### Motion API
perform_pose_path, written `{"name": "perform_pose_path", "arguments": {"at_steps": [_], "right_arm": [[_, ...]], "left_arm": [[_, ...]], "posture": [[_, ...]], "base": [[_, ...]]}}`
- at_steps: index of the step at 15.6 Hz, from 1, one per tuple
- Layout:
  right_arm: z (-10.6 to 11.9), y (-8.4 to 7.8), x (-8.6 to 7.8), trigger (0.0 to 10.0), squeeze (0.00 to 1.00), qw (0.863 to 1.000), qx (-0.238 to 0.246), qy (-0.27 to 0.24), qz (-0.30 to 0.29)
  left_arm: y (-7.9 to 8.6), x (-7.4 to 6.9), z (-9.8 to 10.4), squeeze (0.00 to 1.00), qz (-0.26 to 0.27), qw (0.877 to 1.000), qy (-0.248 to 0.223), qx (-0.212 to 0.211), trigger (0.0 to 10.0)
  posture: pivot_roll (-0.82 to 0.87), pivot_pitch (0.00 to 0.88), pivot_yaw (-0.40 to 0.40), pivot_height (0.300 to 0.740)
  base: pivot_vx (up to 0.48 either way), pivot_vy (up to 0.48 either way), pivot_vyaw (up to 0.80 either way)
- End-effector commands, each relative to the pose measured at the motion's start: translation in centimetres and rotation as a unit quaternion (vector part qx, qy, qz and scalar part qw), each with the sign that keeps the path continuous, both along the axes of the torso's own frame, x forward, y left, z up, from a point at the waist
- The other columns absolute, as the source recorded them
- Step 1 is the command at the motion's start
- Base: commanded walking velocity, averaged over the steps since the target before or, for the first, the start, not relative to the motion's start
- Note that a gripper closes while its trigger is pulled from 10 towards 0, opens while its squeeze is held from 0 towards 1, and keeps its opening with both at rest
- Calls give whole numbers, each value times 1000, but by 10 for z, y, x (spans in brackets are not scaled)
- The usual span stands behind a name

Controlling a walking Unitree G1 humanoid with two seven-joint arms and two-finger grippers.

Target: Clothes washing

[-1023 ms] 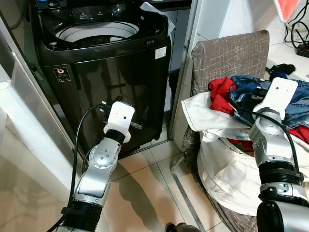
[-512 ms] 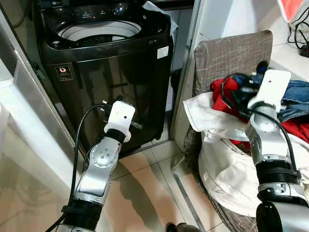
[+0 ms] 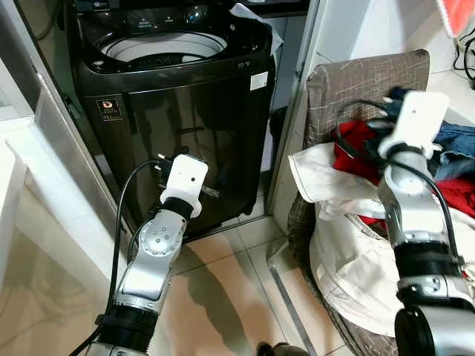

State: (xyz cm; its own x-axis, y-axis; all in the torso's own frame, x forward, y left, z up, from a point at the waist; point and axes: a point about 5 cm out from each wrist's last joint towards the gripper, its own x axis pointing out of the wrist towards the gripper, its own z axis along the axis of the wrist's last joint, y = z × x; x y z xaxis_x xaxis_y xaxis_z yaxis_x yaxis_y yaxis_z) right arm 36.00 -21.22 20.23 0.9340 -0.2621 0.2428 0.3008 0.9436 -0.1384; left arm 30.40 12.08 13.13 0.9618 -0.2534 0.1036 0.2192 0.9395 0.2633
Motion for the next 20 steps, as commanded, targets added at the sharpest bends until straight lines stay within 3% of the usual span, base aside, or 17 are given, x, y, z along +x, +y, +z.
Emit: {"name": "perform_pose_path", "arguments": {"at_steps": [1,3,5,8,14,16,19,20], "right_arm": [[9,16,3,0,0,999,5,-18,48],[4,26,3,0,0,997,23,-14,76],[-7,48,2,0,0,990,45,4,133],[-21,60,1,0,0,981,62,29,184],[-34,47,-2,0,0,989,25,40,139],[-33,48,-3,0,0,990,4,34,138],[-22,49,-4,0,0,991,-18,-6,136],[-8,49,-5,0,0,989,-43,-50,129]], "left_arm": [[0,4,1,0,23,1000,-2,4,10000],[0,5,0,0,51,999,-1,4,10000],[-3,5,-3,0,72,997,8,-5,10000],[2,5,-3,0,80,997,5,4,10000],[6,5,-3,0,87,996,5,16,10000],[3,5,1,0,59,998,-5,17,10000],[-1,4,9,0,43,999,-27,9,10000],[-1,4,13,0,38,999,-38,7,10000]], "posture": [[-63,0,2,740],[-54,0,0,740],[-54,0,0,740],[-40,0,-9,740],[-35,0,-10,740],[-37,0,-5,740],[-37,0,-2,740],[-36,0,-1,740]], "base": [[0,0,0],[0,0,0],[0,0,731],[0,0,704],[0,0,444],[0,0,0],[410,0,0],[480,0,0]]}}
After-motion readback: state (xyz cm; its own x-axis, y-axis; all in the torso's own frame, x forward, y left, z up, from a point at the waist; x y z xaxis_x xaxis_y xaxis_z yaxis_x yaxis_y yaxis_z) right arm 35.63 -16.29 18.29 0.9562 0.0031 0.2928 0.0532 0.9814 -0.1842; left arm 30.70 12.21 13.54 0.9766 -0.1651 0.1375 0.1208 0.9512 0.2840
